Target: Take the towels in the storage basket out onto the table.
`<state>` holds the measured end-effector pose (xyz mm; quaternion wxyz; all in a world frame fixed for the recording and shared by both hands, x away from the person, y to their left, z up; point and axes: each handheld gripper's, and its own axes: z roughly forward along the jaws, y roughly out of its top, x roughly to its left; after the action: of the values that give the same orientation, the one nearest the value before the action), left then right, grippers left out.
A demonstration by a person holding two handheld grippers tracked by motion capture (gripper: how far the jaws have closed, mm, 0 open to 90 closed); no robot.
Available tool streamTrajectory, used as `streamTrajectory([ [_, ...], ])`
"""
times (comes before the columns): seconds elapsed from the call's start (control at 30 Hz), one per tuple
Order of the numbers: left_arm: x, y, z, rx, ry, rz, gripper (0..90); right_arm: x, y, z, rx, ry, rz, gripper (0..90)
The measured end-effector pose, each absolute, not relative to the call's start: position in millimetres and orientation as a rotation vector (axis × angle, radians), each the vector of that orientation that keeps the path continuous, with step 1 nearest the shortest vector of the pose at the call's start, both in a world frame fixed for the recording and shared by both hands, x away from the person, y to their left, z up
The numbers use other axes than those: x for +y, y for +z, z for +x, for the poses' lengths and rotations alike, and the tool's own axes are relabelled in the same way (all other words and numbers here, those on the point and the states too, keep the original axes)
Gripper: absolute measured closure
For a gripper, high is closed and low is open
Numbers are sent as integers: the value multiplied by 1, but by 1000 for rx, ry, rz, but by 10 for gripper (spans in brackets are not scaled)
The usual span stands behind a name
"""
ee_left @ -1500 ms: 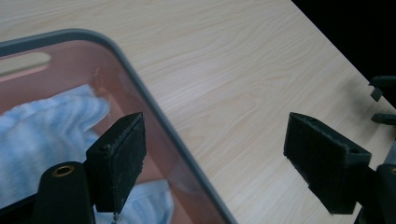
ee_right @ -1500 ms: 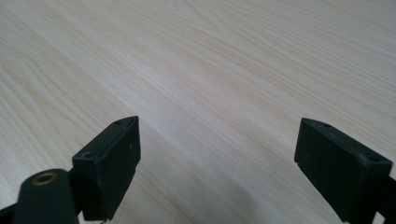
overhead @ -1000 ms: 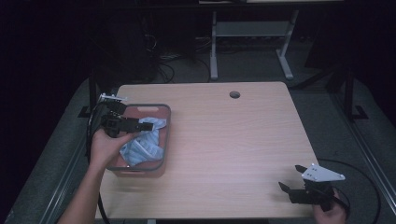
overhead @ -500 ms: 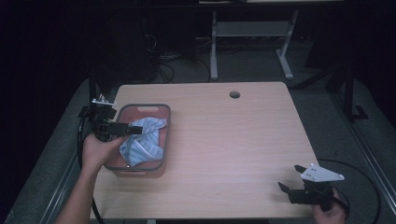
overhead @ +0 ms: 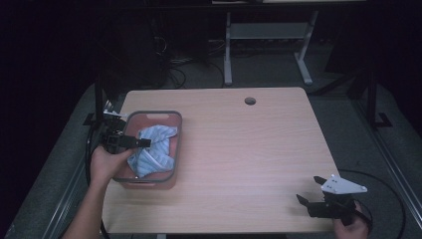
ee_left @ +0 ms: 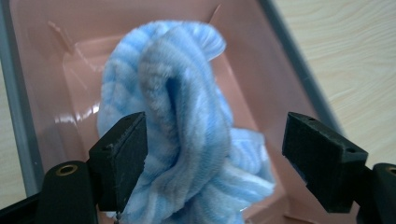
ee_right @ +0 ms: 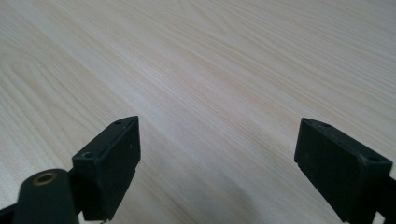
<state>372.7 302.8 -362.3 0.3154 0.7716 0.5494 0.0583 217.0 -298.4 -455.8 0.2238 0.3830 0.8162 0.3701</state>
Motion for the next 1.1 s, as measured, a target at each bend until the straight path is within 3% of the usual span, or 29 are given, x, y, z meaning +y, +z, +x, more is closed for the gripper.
streamTrajectory([
  [0.53,288,-384,387,1557,148,2121,259,-298,-455,216,2255,1034,1055,138],
  [0.73,281,-391,393,1578,142,2145,357,-299,-455,216,2251,1035,1053,138],
  [0.93,279,-393,394,1582,171,2174,595,-299,-454,215,2245,1047,1048,138],
  [1.1,278,-394,394,1573,165,2197,690,-298,-454,215,2247,1046,1045,138],
])
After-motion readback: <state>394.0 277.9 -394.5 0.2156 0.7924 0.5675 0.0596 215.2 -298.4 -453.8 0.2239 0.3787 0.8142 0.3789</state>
